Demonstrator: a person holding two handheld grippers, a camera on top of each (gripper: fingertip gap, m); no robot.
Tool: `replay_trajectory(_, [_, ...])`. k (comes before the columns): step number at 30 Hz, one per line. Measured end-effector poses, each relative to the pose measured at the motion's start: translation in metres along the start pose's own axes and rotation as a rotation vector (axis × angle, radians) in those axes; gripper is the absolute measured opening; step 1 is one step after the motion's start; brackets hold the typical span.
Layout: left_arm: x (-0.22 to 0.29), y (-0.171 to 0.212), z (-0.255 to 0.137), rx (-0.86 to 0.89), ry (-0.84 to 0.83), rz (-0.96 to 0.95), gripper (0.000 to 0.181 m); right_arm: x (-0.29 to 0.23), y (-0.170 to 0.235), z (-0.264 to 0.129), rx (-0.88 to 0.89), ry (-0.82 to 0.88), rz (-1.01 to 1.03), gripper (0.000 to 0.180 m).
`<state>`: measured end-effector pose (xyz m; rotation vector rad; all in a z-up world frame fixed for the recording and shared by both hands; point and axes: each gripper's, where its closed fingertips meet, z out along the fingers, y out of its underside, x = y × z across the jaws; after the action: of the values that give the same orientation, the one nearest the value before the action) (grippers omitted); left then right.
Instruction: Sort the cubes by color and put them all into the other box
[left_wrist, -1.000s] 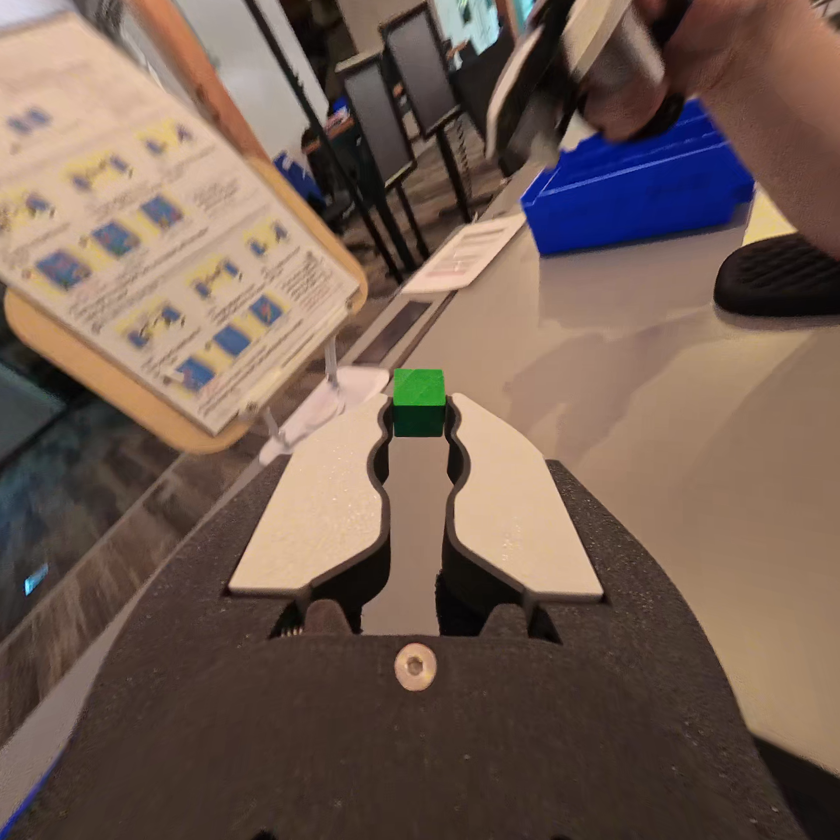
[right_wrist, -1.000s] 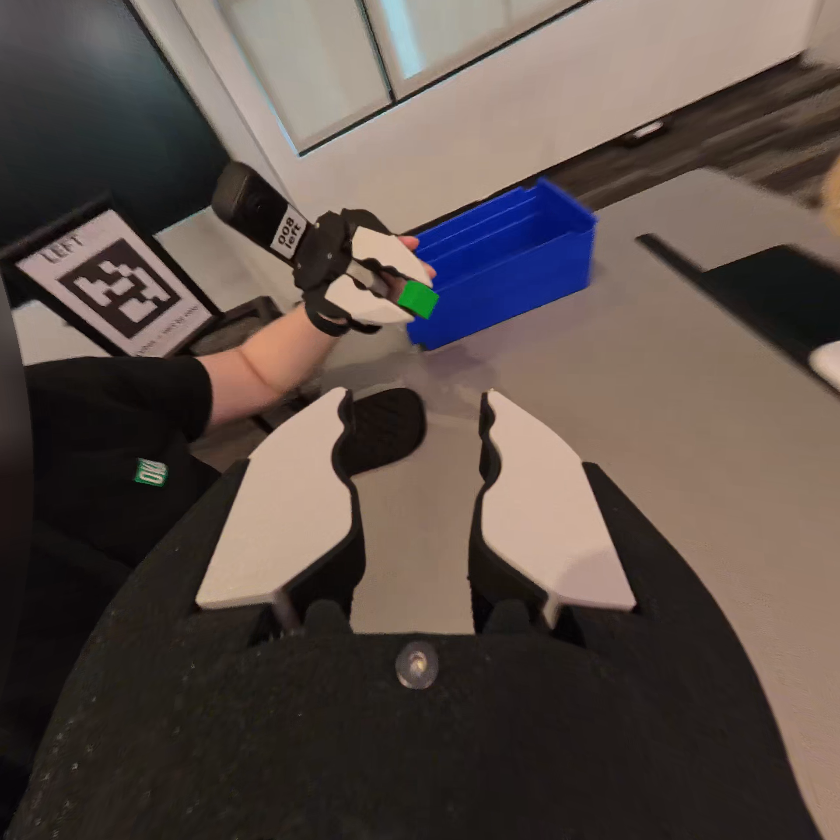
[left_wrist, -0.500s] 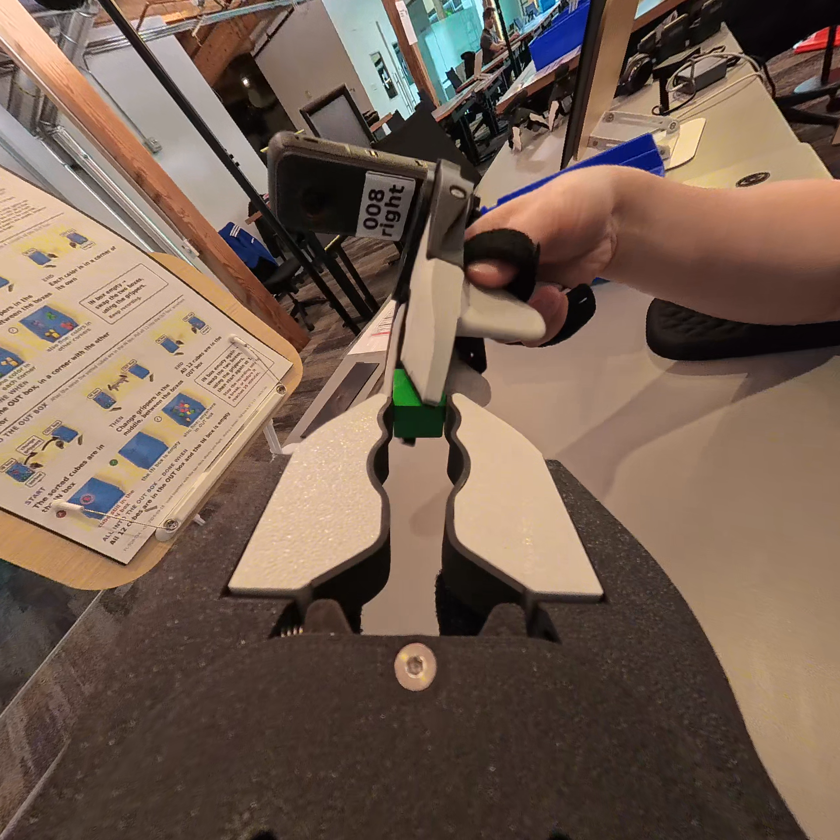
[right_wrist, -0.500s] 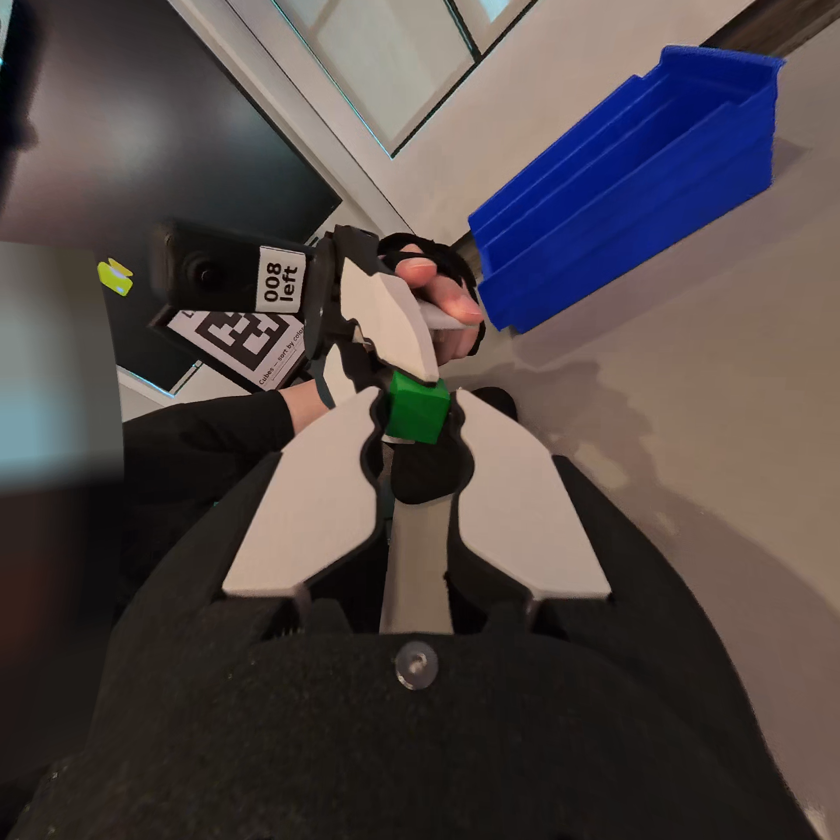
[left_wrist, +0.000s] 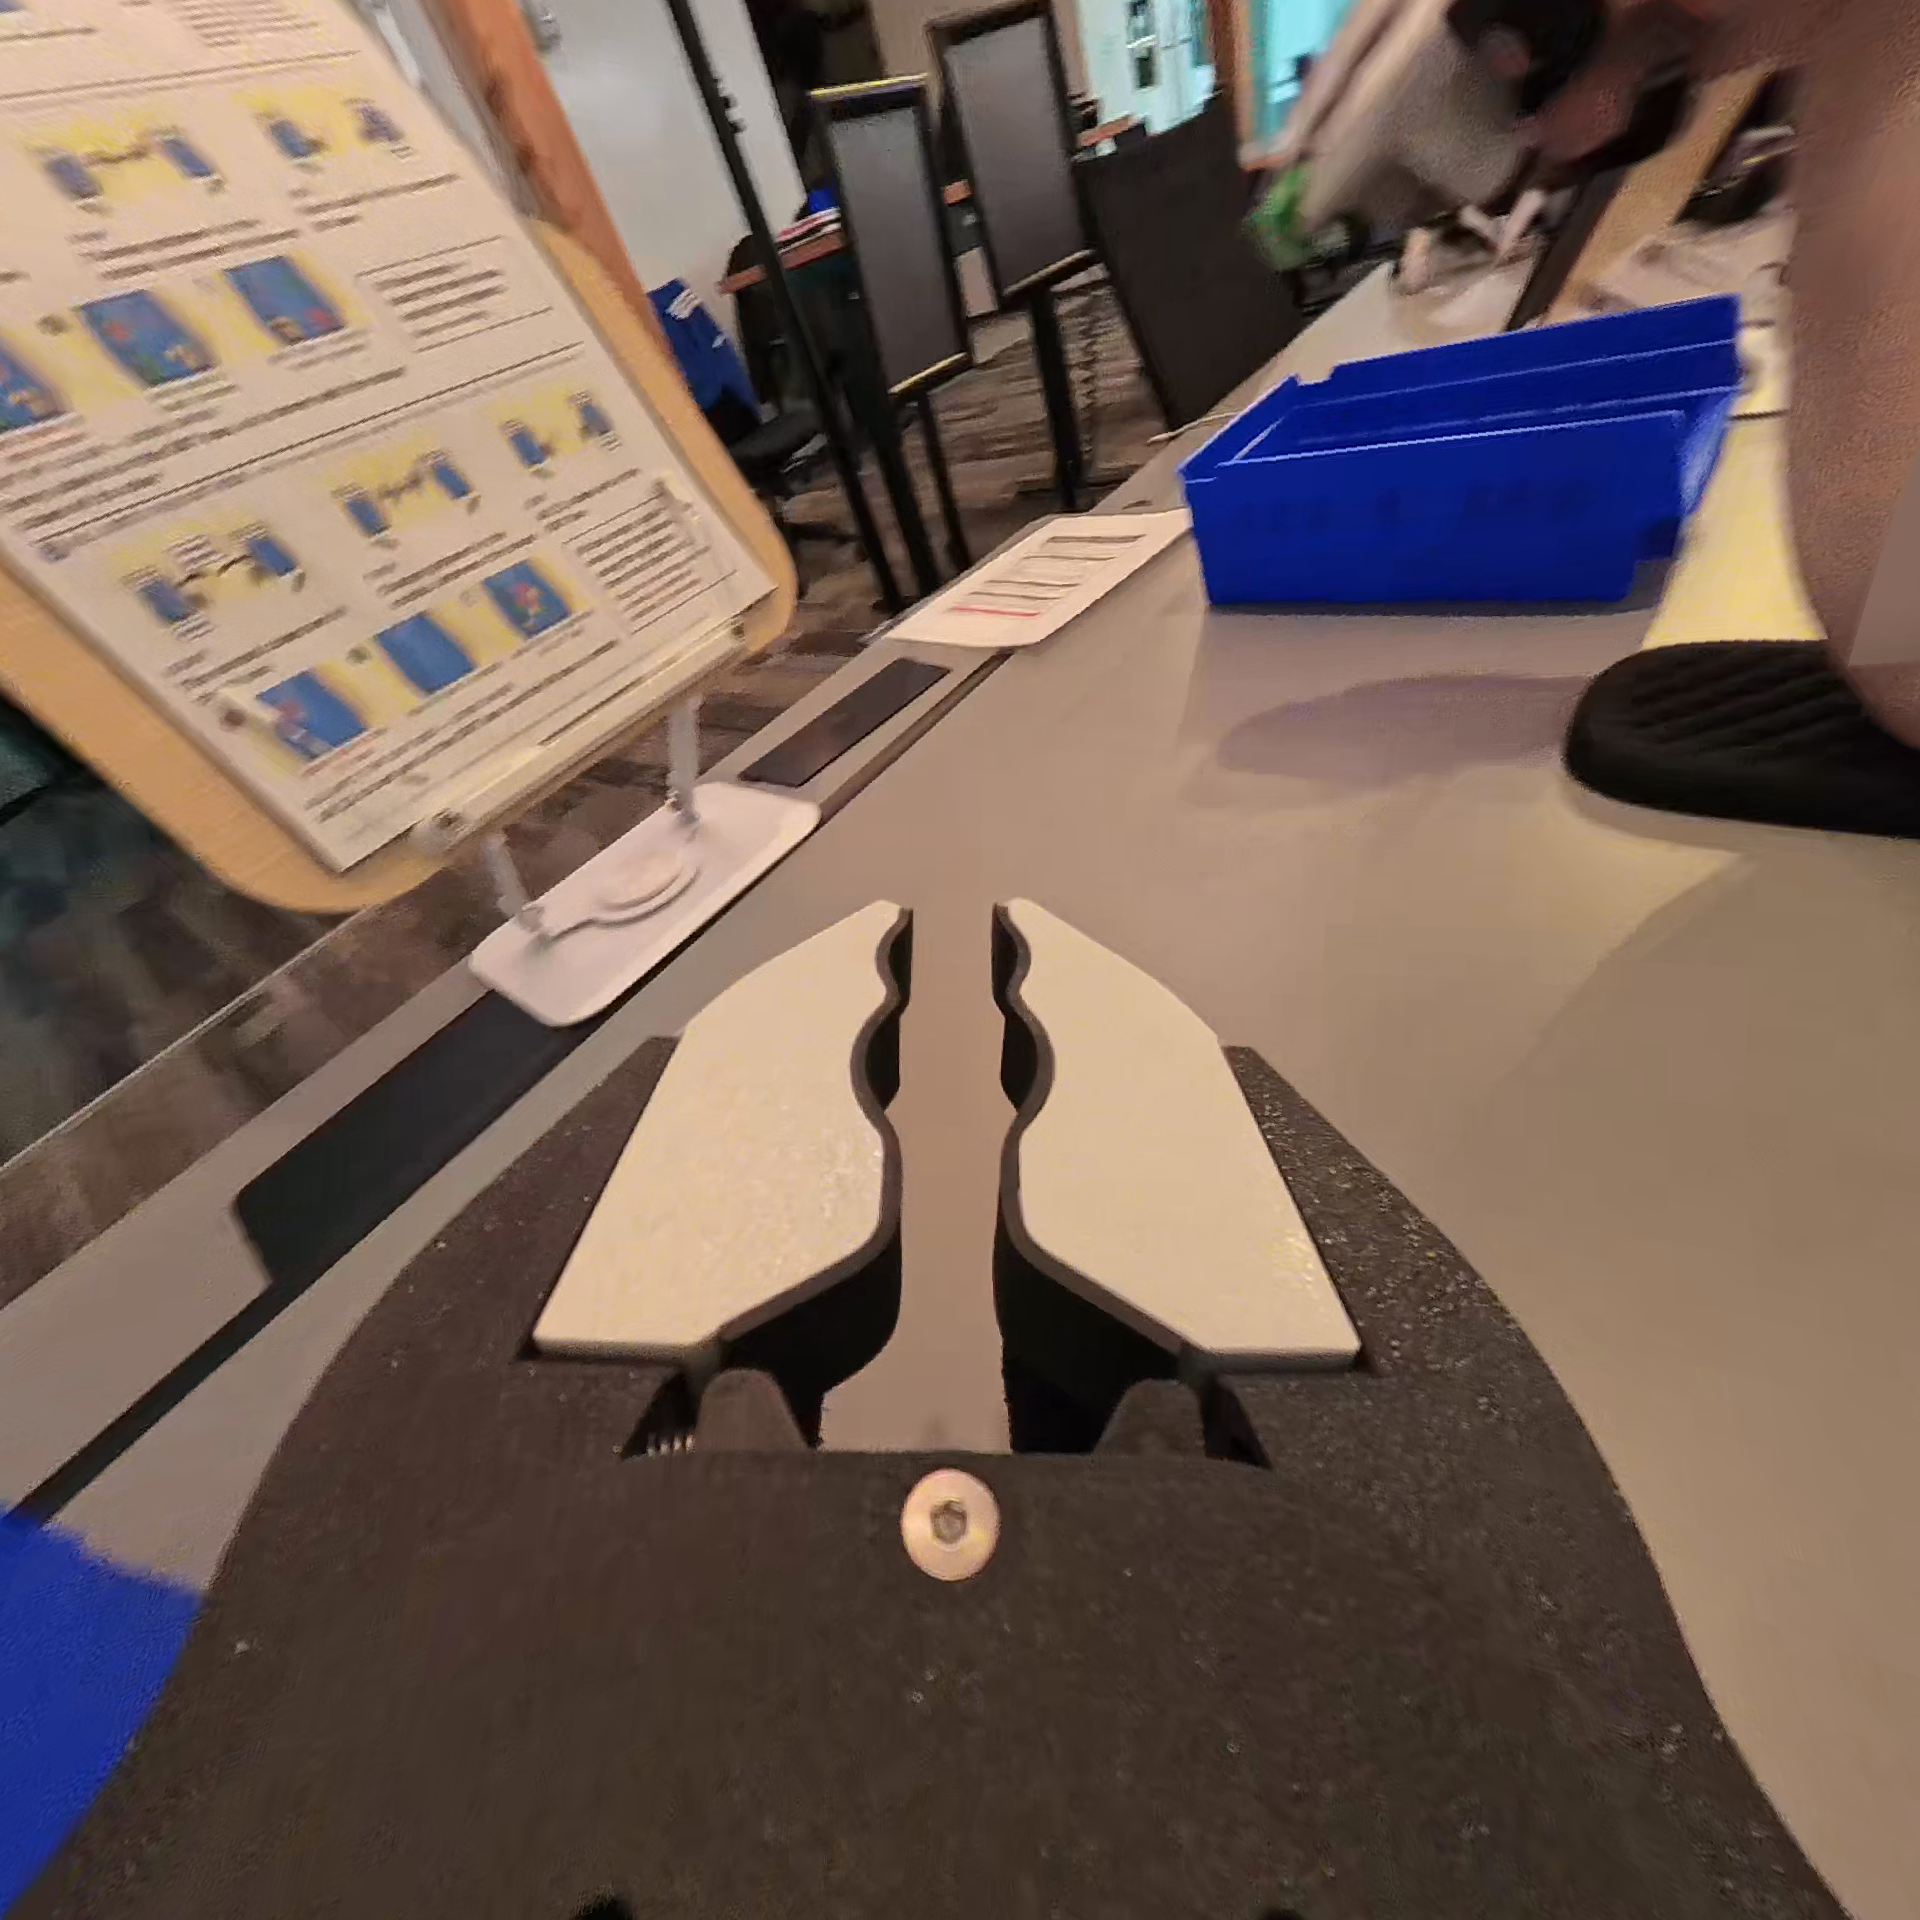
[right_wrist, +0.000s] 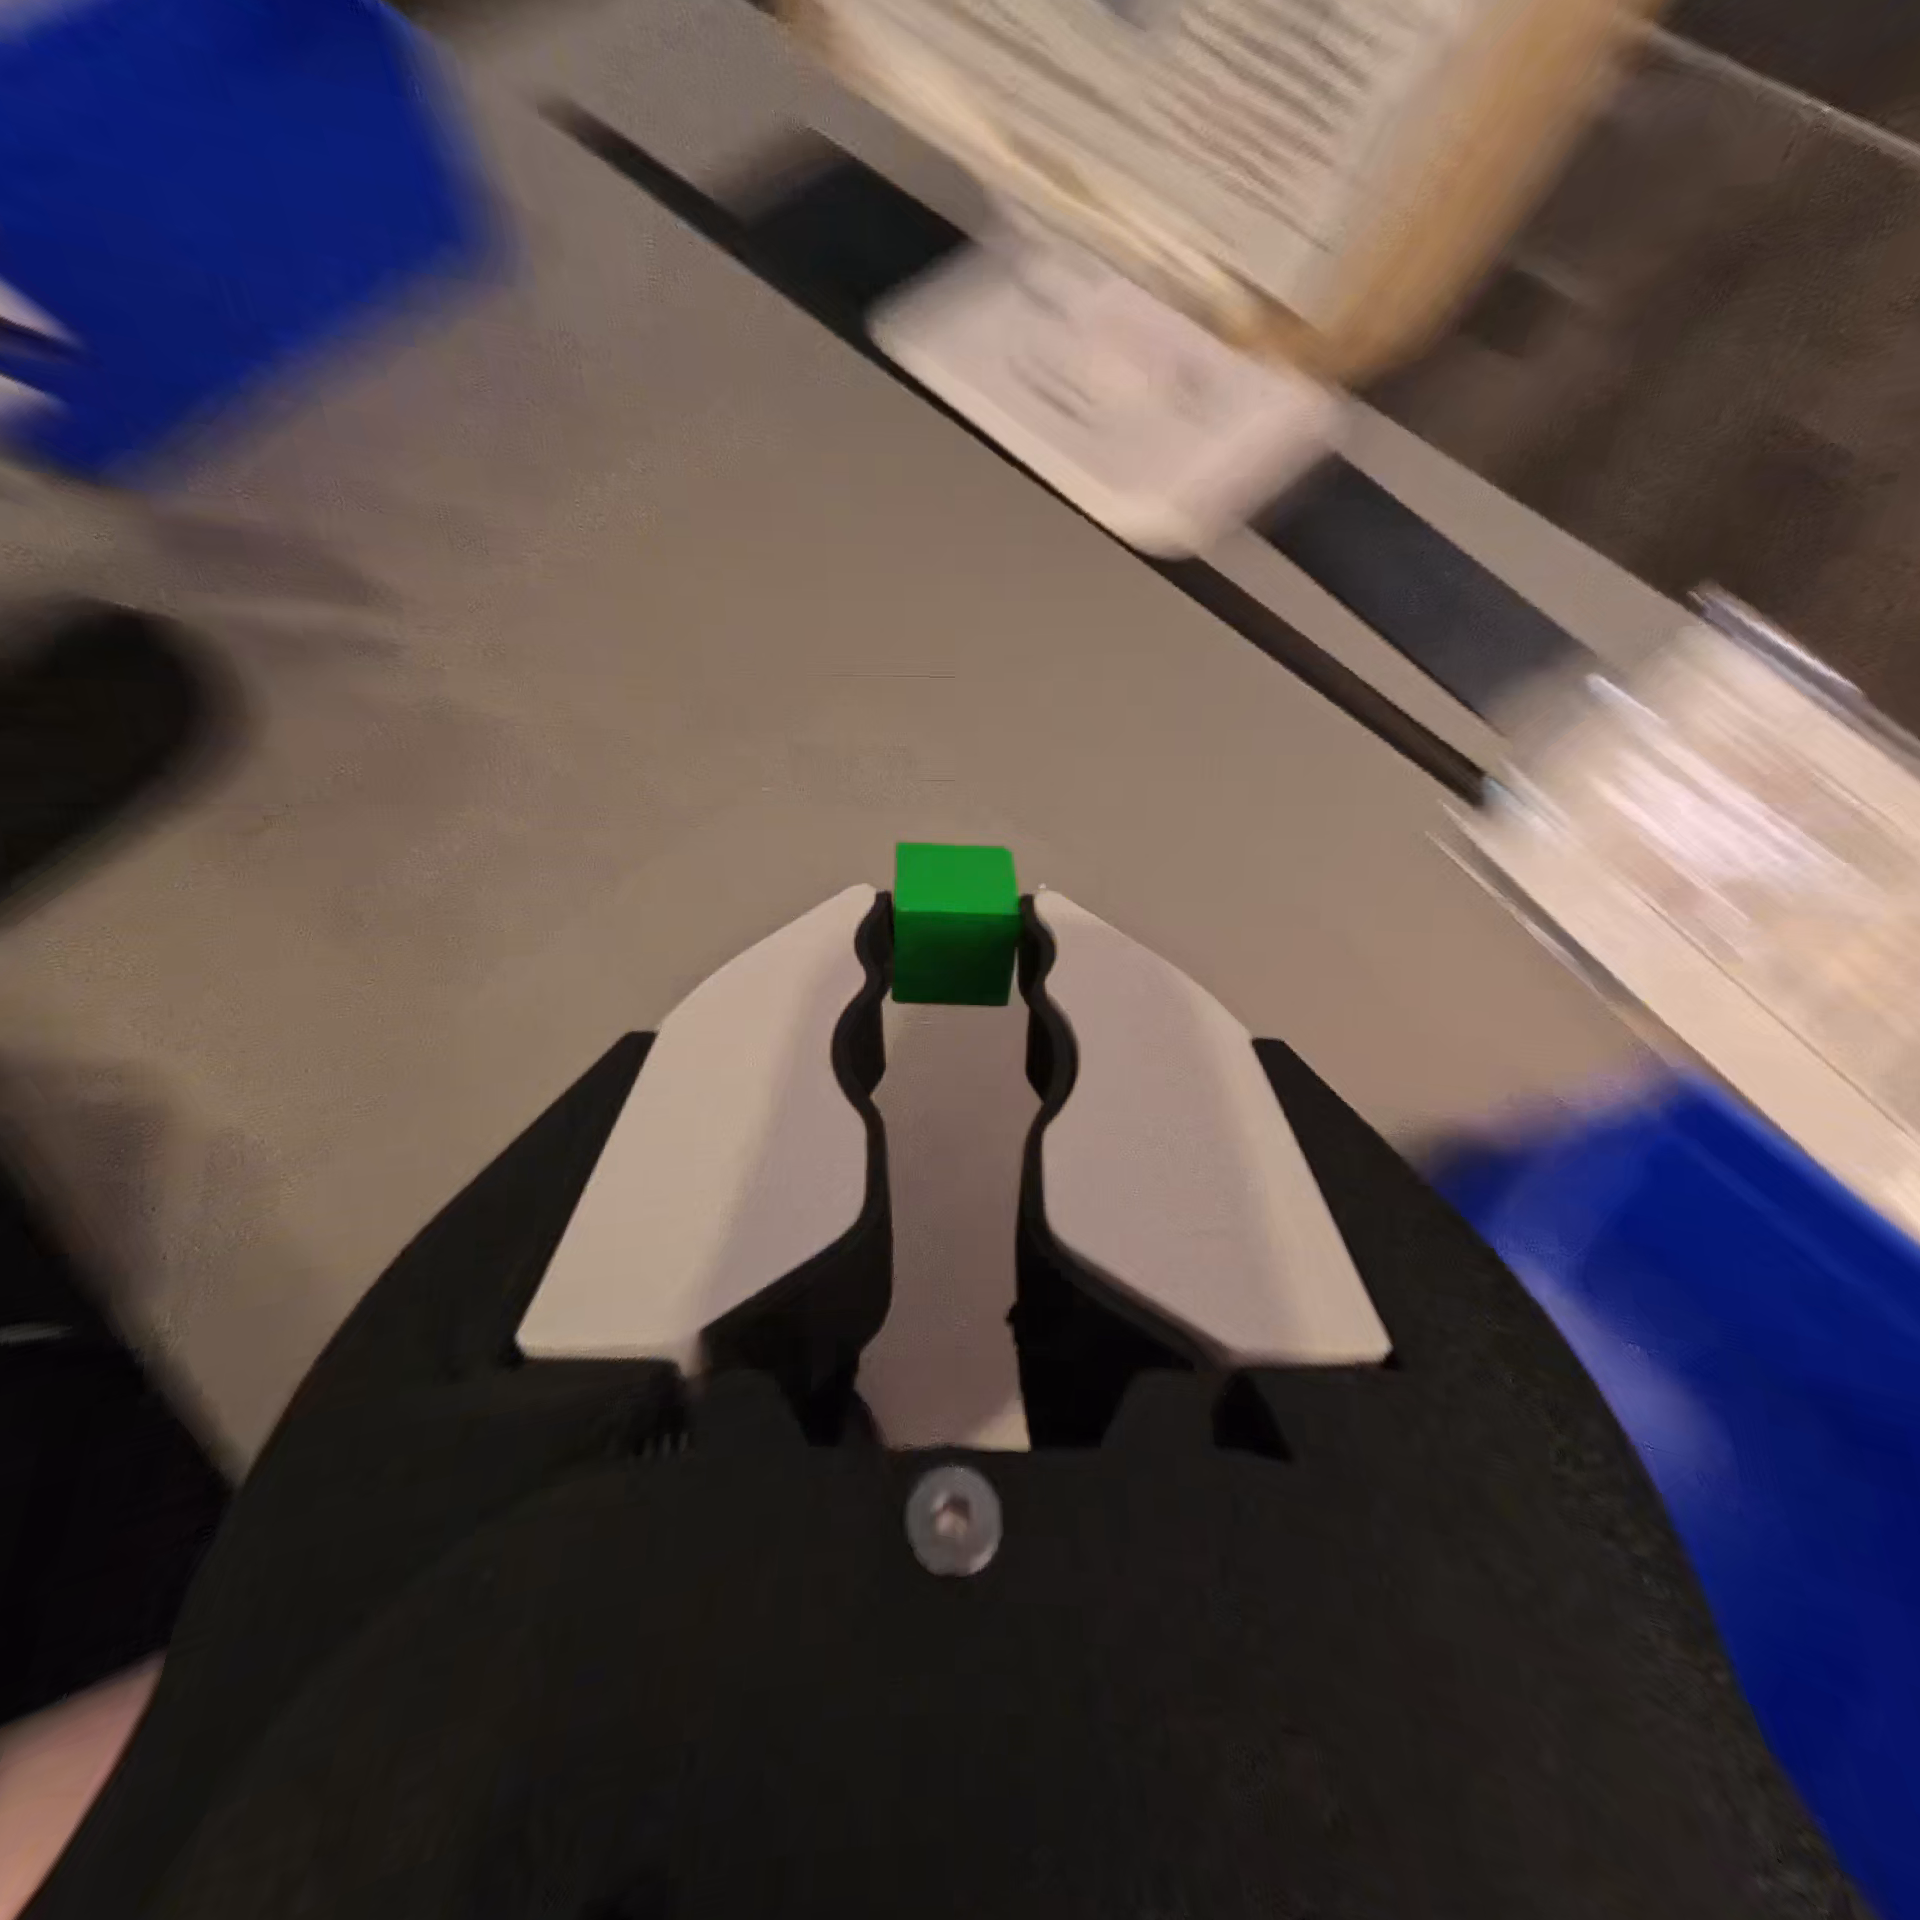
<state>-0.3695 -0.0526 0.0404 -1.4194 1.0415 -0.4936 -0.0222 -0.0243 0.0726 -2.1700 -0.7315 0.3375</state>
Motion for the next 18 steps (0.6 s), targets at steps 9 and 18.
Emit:
replay_trajectory(9, [-0.047,0.013,-0.041,0.038,-0.120,-0.145,0.007,0.145,0.230,-0.052,-0.309,0.293,0.629,0.023])
replay_trajectory(18, [-0.055,0.029,-0.046,-0.070,-0.156,-0.149,0.016,0.178,0.229,-0.047,-0.134,0.348,0.706,0.043])
